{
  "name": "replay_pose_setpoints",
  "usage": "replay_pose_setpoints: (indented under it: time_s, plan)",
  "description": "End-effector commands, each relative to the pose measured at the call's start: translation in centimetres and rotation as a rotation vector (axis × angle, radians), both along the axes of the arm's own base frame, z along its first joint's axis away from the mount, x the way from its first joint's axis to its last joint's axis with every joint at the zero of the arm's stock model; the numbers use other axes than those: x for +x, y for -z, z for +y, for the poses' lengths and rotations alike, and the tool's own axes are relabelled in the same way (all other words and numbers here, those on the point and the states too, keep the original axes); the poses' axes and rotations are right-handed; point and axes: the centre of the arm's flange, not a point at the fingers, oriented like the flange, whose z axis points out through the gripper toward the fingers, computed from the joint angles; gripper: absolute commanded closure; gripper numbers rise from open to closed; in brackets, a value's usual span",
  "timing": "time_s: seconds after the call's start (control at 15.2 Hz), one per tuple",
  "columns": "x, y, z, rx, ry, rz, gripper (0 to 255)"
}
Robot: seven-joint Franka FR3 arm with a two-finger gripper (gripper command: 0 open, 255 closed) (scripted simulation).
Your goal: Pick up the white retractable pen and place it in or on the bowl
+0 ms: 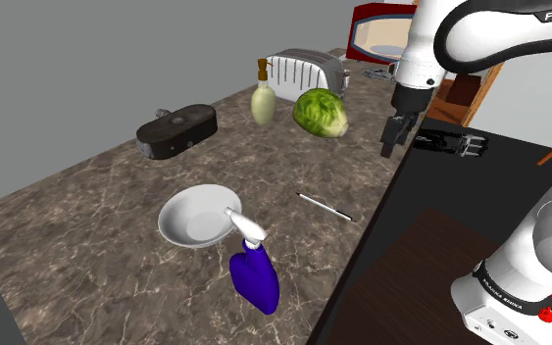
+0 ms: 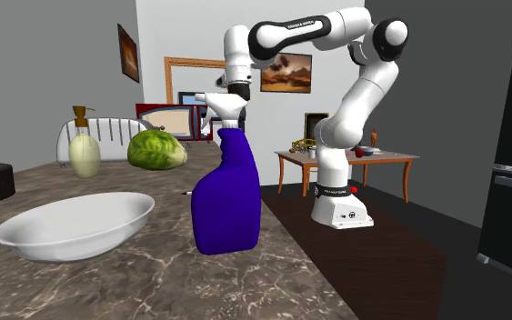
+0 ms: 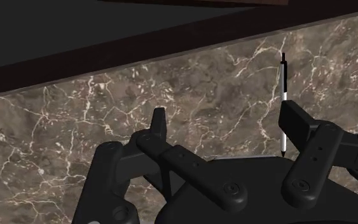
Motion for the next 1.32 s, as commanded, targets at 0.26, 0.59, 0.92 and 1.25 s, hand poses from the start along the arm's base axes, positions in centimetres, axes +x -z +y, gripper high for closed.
replay_pose_setpoints:
  time_s: [0.26, 0.59, 0.92, 1.25]
  plan:
    - [3.8, 4.7, 3.7, 0.085, -0.05, -0.024, 0]
    - [6.9, 8.3, 7.3, 0.155, -0.092, -0.041, 0]
    - [9.7, 11.5, 11.0, 0.222, -0.132, -0.058, 0]
    - [9.7, 14.0, 11.8, 0.222, -0.132, -0.058, 0]
